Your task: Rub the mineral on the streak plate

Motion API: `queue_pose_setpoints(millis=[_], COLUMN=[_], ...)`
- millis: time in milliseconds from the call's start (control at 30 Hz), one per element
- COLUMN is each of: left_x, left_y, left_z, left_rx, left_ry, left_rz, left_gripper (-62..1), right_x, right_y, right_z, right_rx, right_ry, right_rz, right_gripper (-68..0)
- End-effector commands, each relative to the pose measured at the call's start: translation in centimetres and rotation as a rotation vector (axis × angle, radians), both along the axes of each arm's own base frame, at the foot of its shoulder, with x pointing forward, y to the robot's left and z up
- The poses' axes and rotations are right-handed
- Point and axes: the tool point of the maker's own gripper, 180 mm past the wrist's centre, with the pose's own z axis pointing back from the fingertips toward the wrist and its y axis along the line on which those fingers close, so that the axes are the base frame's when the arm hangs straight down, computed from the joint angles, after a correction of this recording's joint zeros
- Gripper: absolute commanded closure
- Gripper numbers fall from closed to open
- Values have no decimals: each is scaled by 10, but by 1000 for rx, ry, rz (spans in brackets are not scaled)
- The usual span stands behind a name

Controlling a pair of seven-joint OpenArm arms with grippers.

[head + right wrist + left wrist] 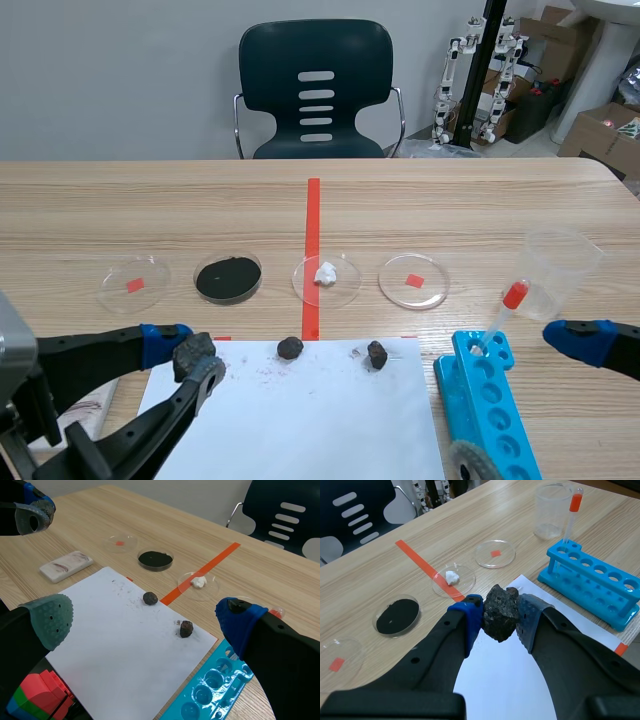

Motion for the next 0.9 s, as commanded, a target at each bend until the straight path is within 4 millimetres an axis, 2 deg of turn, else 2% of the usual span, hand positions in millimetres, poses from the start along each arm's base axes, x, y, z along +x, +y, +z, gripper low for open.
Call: queue_pose_setpoints(millis=[0,300,867], left_x=[4,3,3], left_y=[0,1,2], left_z=[8,0,-1], left_rx=[-24,5,9], left_ry=[-29,6,11], left_rz=[11,16,17], left_gripper=[-90,-90,-90], right_x=[4,4,4], right_y=[3,3,3], right_z=[11,11,11], right_rx=[26,26,26], right_ry=[-34,-35,-34], right_rz=[2,2,2], right_gripper=[-591,-591,-591])
